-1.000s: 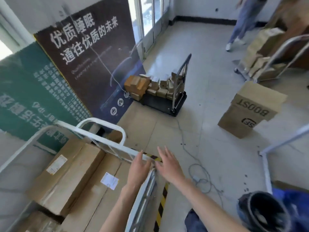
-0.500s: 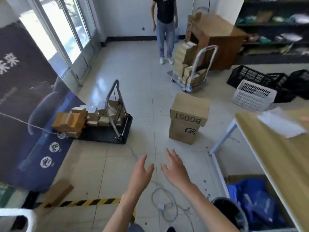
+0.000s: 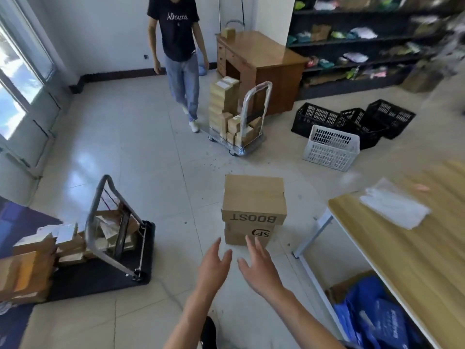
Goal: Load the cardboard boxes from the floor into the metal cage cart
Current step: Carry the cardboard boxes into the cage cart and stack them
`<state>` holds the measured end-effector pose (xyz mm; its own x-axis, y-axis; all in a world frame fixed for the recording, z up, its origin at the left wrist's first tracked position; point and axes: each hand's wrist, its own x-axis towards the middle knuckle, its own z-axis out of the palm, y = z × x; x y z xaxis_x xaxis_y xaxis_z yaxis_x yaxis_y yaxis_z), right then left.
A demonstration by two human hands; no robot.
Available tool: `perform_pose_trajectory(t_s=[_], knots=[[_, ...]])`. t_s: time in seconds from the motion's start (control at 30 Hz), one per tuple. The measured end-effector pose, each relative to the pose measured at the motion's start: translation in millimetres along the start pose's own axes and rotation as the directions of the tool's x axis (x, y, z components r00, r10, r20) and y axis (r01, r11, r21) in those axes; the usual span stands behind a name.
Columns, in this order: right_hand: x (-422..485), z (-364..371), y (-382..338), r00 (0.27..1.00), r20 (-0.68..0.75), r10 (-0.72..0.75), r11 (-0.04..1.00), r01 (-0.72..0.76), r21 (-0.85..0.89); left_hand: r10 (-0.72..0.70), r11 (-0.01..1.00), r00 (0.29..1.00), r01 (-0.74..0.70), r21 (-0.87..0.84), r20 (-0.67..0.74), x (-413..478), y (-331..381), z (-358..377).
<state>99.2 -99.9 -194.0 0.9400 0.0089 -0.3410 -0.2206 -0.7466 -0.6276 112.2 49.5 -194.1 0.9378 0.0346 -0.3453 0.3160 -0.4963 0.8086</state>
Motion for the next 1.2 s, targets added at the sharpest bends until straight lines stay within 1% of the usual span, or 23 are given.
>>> perform_pose_trajectory(t_s=[0.07, 0.17, 0.33, 0.43, 0.53, 0.63, 0.77, 0.87, 0.93, 1.0, 1.07, 1.13, 1.2], knots=[[30, -4, -7, 0.999, -0.031, 0.013, 1.000, -0.012, 0.021, 0.046, 0.999, 0.998, -0.047, 0.027, 0.035, 36, 14, -4], [71, -12, -11, 0.998, -0.056, 0.040, 0.998, -0.037, 0.043, 0.098, 0.988, 0.992, -0.107, 0.111, 0.082, 86, 31, -7], [137, -32, 6, 0.990, -0.071, 0.120, 0.989, -0.113, 0.091, 0.060, 0.974, 0.987, -0.090, 0.206, 0.151, 165, 47, 9], [188, -50, 29, 0.984, -0.071, 0.165, 0.982, -0.158, 0.101, 0.024, 0.973, 0.984, -0.064, 0.221, 0.178, 217, 55, 30], [246, -65, 62, 0.977, -0.040, 0.208, 0.975, -0.203, 0.094, -0.061, 0.974, 0.987, 0.026, 0.225, 0.149, 274, 60, 49], [303, -78, 106, 0.963, 0.006, 0.268, 0.958, -0.267, 0.107, -0.180, 0.967, 0.980, 0.160, 0.195, 0.086, 335, 54, 62], [368, -91, 173, 0.902, 0.067, 0.426, 0.891, -0.432, 0.139, -0.398, 0.915, 0.915, 0.390, 0.100, 0.073, 404, 25, 79], [412, -91, 217, 0.859, 0.141, 0.493, 0.846, -0.511, 0.154, -0.500, 0.866, 0.862, 0.500, 0.021, 0.083, 443, -5, 92], [438, -88, 239, 0.819, 0.197, 0.539, 0.804, -0.570, 0.171, -0.541, 0.839, 0.837, 0.544, -0.017, 0.088, 463, -24, 103], [460, -85, 257, 0.770, 0.236, 0.593, 0.725, -0.638, 0.259, -0.553, 0.826, 0.826, 0.561, -0.058, 0.107, 479, -40, 116], [476, -83, 272, 0.736, 0.286, 0.614, 0.643, -0.676, 0.360, -0.541, 0.825, 0.832, 0.553, -0.118, 0.122, 491, -54, 132], [488, -79, 280, 0.721, 0.366, 0.589, 0.600, -0.693, 0.400, -0.527, 0.827, 0.845, 0.535, -0.174, 0.094, 497, -64, 145], [492, -76, 279, 0.726, 0.377, 0.575, 0.589, -0.687, 0.425, -0.555, 0.813, 0.831, 0.553, -0.183, 0.049, 495, -67, 149]])
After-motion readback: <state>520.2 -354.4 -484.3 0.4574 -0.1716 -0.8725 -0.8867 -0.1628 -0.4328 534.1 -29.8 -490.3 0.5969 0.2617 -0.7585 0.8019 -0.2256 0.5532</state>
